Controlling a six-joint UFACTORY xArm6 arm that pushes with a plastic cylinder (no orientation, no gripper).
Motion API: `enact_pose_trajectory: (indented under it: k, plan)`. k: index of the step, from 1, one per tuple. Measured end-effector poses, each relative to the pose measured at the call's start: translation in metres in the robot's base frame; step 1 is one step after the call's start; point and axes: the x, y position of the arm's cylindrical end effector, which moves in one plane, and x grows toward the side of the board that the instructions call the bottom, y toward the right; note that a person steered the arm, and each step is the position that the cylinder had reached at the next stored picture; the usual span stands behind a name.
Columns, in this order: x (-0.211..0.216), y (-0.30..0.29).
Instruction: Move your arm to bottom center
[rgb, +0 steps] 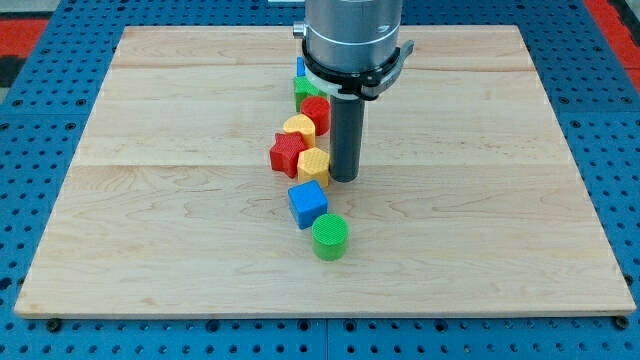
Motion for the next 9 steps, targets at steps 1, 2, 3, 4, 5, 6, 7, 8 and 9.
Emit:
enact_pose_trajectory:
  k: [1, 2, 3, 4, 5, 6, 7, 8, 9]
  plan:
    - [0.000, -0.007]
    - [0.000, -0.007]
    - [0.000, -0.003]
    - [0.000, 0.002]
    - [0.000, 0.002]
    - [0.000, 0.003]
    - [0.000, 0.003]
    - [0.003, 0.007]
    - [0.035, 0.030]
